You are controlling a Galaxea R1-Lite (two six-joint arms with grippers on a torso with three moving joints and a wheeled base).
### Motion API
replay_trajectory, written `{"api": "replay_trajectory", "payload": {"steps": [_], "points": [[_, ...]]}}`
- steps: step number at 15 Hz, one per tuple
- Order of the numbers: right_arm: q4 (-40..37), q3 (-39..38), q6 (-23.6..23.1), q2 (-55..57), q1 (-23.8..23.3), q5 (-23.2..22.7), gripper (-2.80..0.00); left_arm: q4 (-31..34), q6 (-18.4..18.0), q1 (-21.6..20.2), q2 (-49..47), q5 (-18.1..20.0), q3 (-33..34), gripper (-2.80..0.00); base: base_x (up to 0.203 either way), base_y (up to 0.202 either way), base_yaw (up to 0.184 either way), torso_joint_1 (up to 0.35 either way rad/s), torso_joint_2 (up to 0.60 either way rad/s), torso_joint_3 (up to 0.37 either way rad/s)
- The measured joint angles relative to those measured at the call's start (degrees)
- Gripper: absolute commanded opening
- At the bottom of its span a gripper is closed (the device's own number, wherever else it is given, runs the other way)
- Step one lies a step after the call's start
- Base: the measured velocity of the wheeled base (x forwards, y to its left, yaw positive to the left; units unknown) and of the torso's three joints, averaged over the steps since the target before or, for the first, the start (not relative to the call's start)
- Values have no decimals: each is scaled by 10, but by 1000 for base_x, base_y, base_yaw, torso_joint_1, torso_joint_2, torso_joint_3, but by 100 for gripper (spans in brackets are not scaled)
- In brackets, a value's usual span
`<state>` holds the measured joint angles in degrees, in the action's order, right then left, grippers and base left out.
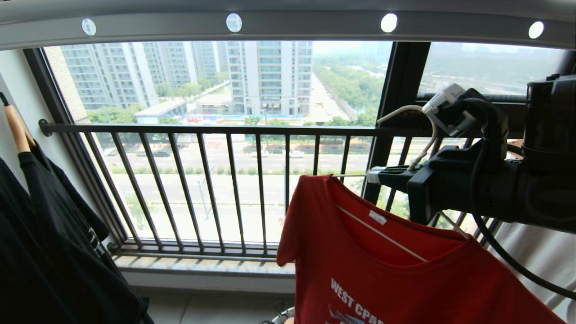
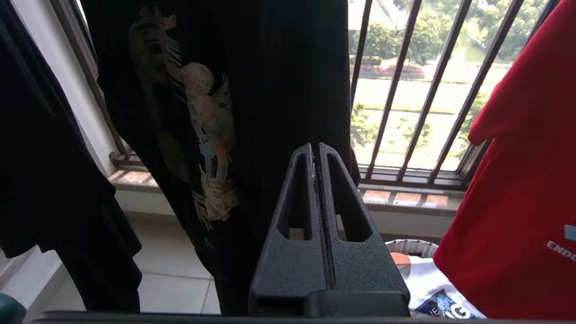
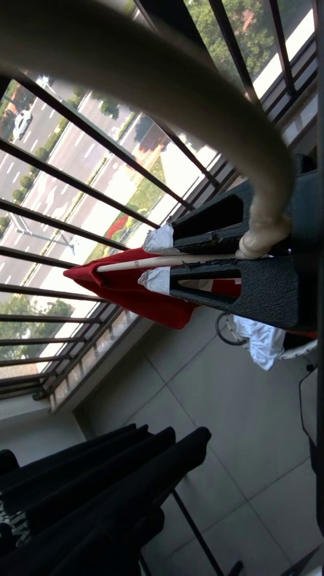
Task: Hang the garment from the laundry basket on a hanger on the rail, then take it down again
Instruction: Take the clothes off the clothes rack
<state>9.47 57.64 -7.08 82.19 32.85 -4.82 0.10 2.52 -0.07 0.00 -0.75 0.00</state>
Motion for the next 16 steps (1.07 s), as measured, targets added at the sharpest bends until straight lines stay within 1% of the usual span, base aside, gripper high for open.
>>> {"api": "replay_trajectory", "payload": {"steps": [3,5,12,14,16], "points": [[7,4,0,15,0,-1,-280,0,0,0,0,0,0,-280,0,0,0,0,0,0],[29,4,0,25,0,0,-280,0,0,0,0,0,0,-280,0,0,0,0,0,0],[31,0,1,37,-1,0,-280,0,-2,0,0,0,0,-280,0,0,0,0,0,0],[32,0,3,43,0,-1,-280,0,-9,0,0,0,0,-280,0,0,0,0,0,0],[52,-1,8,49,0,-4,-280,0,-11,0,0,0,0,-280,0,0,0,0,0,0]]}}
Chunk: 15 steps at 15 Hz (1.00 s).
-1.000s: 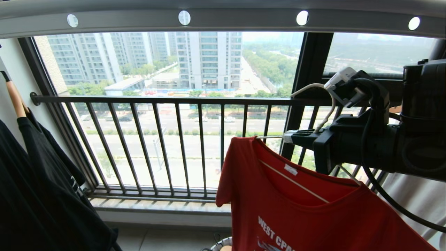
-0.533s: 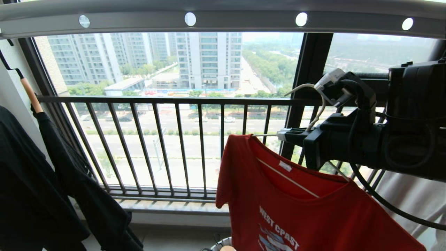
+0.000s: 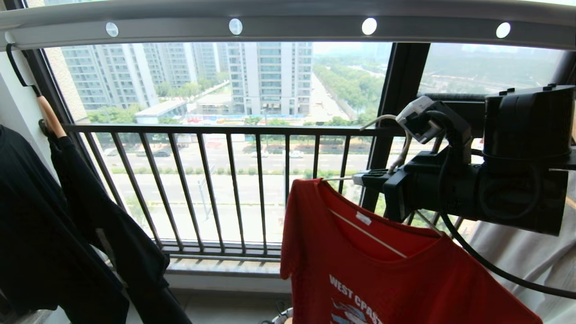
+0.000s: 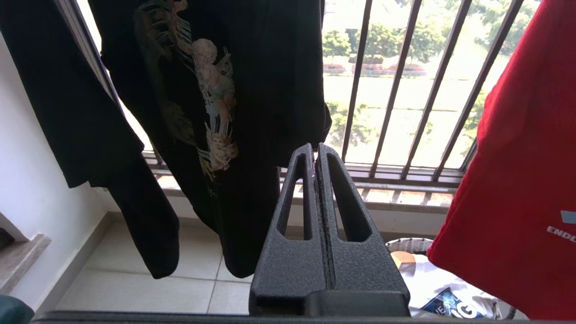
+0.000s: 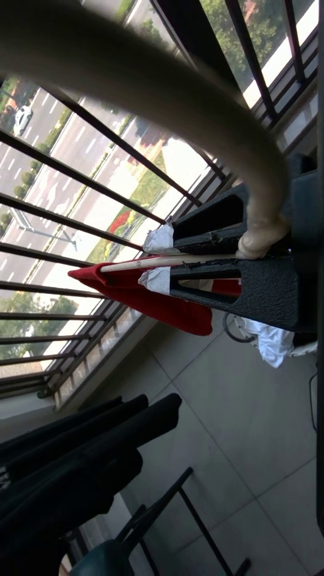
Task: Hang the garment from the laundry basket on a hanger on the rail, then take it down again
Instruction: Take the clothes off the clothes rack
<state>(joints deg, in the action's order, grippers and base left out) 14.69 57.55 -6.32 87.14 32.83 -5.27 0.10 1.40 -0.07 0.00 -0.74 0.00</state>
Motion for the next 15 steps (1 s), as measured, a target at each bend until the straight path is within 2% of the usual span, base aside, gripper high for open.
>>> {"api": "replay_trajectory", "payload": {"steps": [3,5,7,9,11,12,15], "points": [[47,-8,10,14,0,-1,-280,6,1,1,-4,3,-16,-280,0,0,0,0,0,0],[51,-10,10,21,0,-1,-280,5,4,1,-31,5,-62,-280,0,0,0,0,0,0],[52,-9,11,29,-1,-1,-280,3,4,9,-96,7,-132,-280,0,0,0,0,0,0],[69,-7,11,40,0,-1,-280,3,5,34,-190,8,-216,-280,0,0,0,0,0,0],[83,-7,12,52,0,0,-280,2,11,82,-305,9,-304,-280,0,0,0,0,0,0],[83,-6,18,58,0,-1,-280,1,22,124,-374,9,-351,-280,0,0,0,0,0,0],[82,9,55,70,0,0,-280,0,97,270,-566,9,-478,-280,0,0,0,0,0,0]]}}
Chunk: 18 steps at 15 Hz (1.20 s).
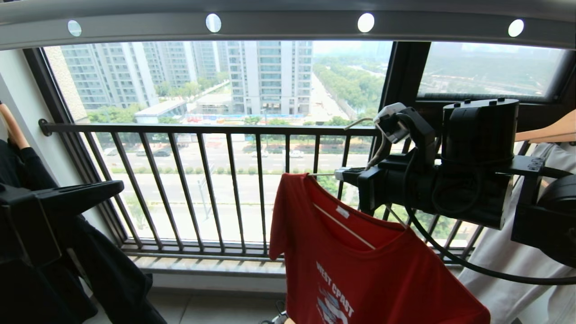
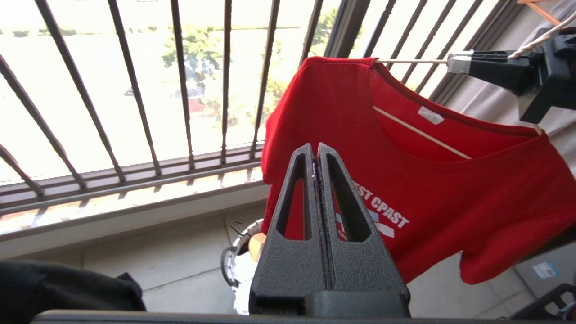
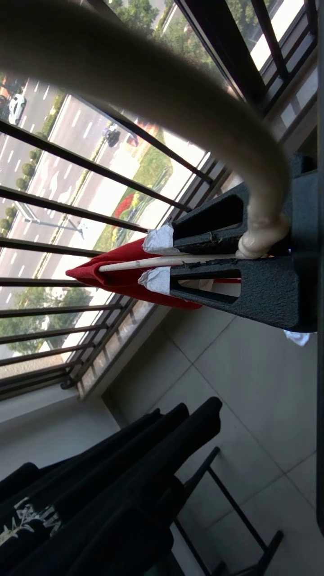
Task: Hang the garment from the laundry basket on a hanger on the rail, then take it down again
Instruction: Take the clothes off the clothes rack
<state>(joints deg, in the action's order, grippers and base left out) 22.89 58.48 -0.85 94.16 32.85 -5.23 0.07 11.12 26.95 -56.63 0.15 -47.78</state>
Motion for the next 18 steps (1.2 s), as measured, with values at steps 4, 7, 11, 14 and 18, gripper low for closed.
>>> {"api": "replay_trajectory", "payload": {"steps": [4,7,11,14,18], "points": [[-2,14,10,22,0,1,-280,1,83,139,-207,-1,-130,-280,0,0,0,0,0,0],[-2,21,20,35,1,2,-280,1,78,150,-299,-2,-171,-280,0,0,0,0,0,0],[-2,22,22,38,1,4,-280,-12,83,141,-372,-1,-182,-280,0,0,0,0,0,0],[-2,25,22,38,1,7,-280,-43,94,139,-404,-2,-182,0,0,0,0,0,0,0],[-2,25,22,33,1,7,-280,-48,121,140,-438,-5,-191,0,0,0,0,0,0,0]]}}
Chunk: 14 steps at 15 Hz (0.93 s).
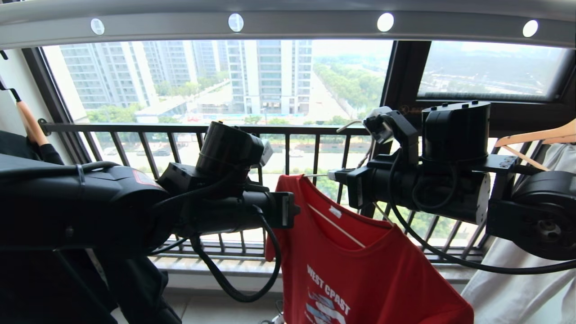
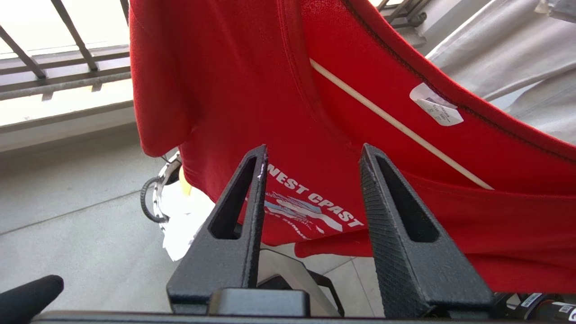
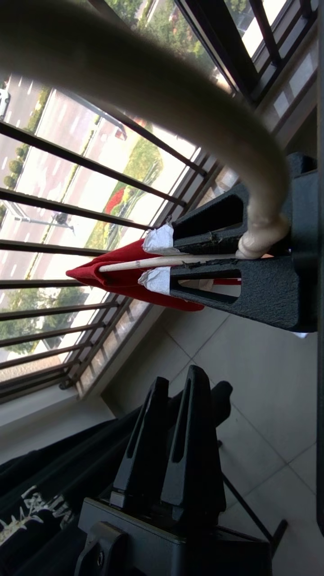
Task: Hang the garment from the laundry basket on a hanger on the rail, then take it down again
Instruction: Take the clothes off the clothes rack
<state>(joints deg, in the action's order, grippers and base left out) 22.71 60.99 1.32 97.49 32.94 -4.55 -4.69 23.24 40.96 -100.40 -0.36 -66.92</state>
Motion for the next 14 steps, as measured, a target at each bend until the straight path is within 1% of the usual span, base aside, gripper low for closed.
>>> {"api": "replay_trajectory", "payload": {"steps": [2,3,4,5,6,7,9,11,14], "points": [[0,0,0,-3,0,0,-280,-30,18,0,-13,-12,-6,0,0,0,0,0,0,0],[0,0,0,-4,0,0,-280,-50,20,0,-19,-29,-7,0,0,0,0,0,0,0],[0,-1,0,-6,0,0,-280,-65,20,0,-27,-54,-8,0,0,0,0,0,0,0],[0,-1,0,-7,0,0,-280,-75,17,1,-35,-79,-9,0,0,0,0,0,0,0],[-1,-2,0,-9,0,0,-280,-81,11,2,-41,-96,-9,0,0,0,0,0,0,0],[-1,-2,0,-11,0,0,-280,-83,2,2,-46,-102,-9,0,0,0,0,0,0,0],[-1,-4,0,-16,1,-1,-280,-87,1,3,-52,-115,-8,0,0,0,0,0,0,0],[-3,-6,0,-21,5,-3,-280,-106,0,3,-59,-129,-8,0,0,0,0,0,0,0],[-7,-12,0,-29,19,-3,-280,-118,0,3,-63,-130,-5,0,0,0,0,0,0,0]]}}
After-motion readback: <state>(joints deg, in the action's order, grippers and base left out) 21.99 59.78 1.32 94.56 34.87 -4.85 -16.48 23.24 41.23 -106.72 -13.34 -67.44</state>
